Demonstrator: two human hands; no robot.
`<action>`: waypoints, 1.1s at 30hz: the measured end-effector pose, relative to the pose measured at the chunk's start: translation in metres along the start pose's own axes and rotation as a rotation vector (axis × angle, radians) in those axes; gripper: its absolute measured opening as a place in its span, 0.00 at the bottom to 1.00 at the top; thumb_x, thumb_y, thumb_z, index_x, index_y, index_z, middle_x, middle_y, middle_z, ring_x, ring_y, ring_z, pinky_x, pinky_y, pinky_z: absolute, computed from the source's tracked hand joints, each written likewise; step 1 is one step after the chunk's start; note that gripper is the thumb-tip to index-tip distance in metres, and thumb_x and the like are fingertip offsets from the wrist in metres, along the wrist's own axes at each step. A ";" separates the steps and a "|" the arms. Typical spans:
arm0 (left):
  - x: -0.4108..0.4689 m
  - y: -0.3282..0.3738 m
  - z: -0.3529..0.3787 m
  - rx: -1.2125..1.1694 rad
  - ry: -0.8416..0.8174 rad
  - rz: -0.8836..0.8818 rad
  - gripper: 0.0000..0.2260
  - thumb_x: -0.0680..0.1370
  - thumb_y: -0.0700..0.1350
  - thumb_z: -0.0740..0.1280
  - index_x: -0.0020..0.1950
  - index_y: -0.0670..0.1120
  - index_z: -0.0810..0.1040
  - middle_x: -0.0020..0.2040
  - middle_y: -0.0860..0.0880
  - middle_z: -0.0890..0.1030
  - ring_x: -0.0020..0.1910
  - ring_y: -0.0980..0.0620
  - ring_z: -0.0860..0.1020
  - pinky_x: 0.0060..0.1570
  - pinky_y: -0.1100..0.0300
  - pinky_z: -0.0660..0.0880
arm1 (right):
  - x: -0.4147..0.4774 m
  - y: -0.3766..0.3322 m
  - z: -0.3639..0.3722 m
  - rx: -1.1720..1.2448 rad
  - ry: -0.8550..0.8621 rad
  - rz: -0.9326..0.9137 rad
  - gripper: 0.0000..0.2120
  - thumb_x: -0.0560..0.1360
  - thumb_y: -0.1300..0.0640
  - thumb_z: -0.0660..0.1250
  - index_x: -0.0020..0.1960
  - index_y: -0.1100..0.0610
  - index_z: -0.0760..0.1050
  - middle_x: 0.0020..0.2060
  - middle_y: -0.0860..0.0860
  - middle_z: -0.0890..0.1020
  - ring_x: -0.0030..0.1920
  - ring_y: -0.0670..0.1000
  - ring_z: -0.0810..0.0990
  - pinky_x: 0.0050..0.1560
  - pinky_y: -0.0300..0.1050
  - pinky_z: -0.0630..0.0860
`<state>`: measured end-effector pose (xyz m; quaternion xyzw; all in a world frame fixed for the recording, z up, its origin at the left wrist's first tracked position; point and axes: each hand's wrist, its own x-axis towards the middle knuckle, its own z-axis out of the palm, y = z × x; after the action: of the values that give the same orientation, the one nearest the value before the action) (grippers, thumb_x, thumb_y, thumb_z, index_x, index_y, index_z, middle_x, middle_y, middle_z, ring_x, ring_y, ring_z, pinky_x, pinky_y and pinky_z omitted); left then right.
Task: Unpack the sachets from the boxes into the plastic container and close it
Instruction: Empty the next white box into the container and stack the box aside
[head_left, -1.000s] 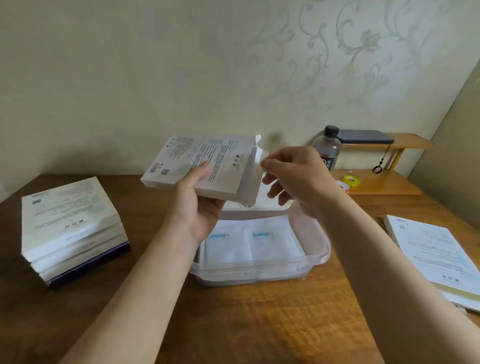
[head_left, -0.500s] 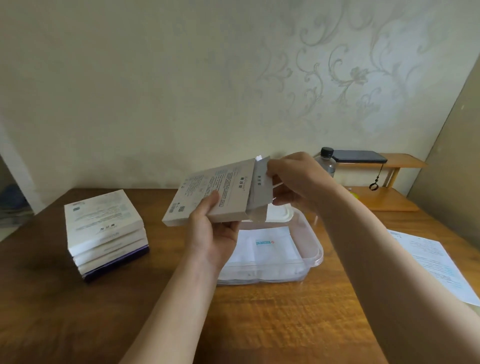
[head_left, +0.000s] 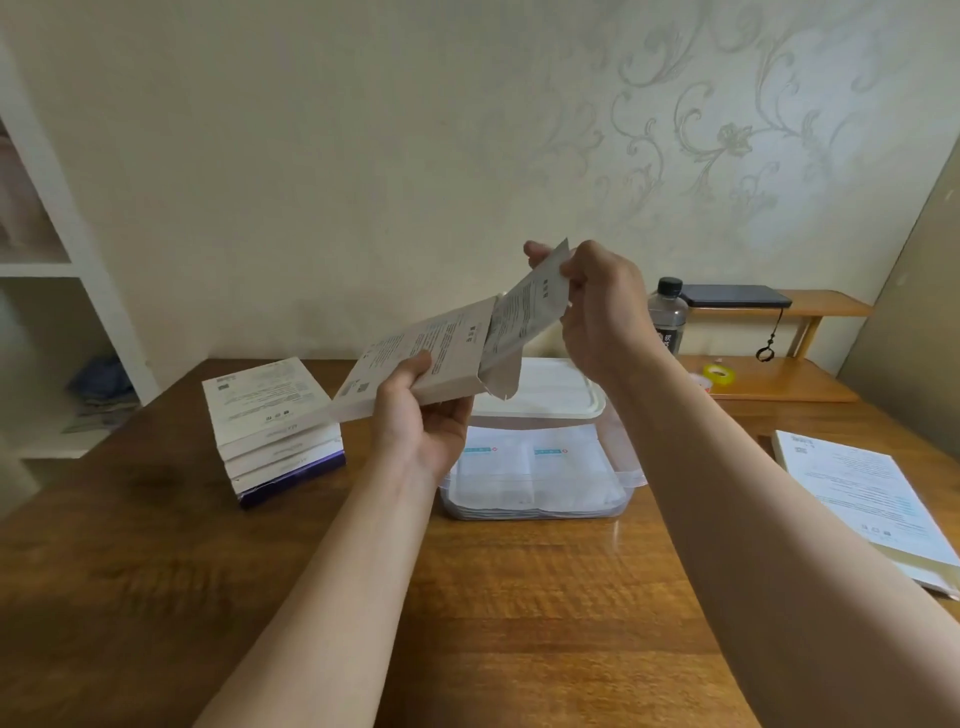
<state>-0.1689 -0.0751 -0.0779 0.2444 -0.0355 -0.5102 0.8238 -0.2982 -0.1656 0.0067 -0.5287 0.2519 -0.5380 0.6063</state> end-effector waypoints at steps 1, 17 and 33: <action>0.001 0.001 0.001 0.018 -0.006 -0.009 0.21 0.77 0.41 0.71 0.69 0.46 0.73 0.60 0.39 0.84 0.56 0.42 0.85 0.47 0.53 0.84 | 0.003 0.003 0.000 0.015 0.017 -0.017 0.24 0.63 0.59 0.57 0.49 0.77 0.75 0.47 0.57 0.85 0.52 0.53 0.80 0.52 0.46 0.75; 0.042 -0.005 0.001 0.062 0.007 0.088 0.21 0.77 0.40 0.71 0.70 0.46 0.73 0.56 0.42 0.83 0.56 0.45 0.83 0.46 0.55 0.83 | 0.026 0.012 -0.073 -0.276 0.270 -0.029 0.17 0.69 0.76 0.60 0.42 0.60 0.83 0.41 0.56 0.83 0.39 0.55 0.79 0.38 0.44 0.78; 0.049 -0.019 -0.013 0.135 -0.025 0.033 0.16 0.77 0.39 0.71 0.63 0.48 0.76 0.50 0.45 0.86 0.52 0.47 0.85 0.54 0.53 0.83 | 0.031 0.096 -0.077 -1.104 0.045 0.335 0.07 0.77 0.65 0.66 0.50 0.66 0.82 0.46 0.58 0.81 0.44 0.57 0.79 0.54 0.54 0.82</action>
<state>-0.1576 -0.1197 -0.1070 0.2924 -0.0842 -0.4962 0.8131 -0.3195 -0.2364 -0.0970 -0.7081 0.5885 -0.2344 0.3120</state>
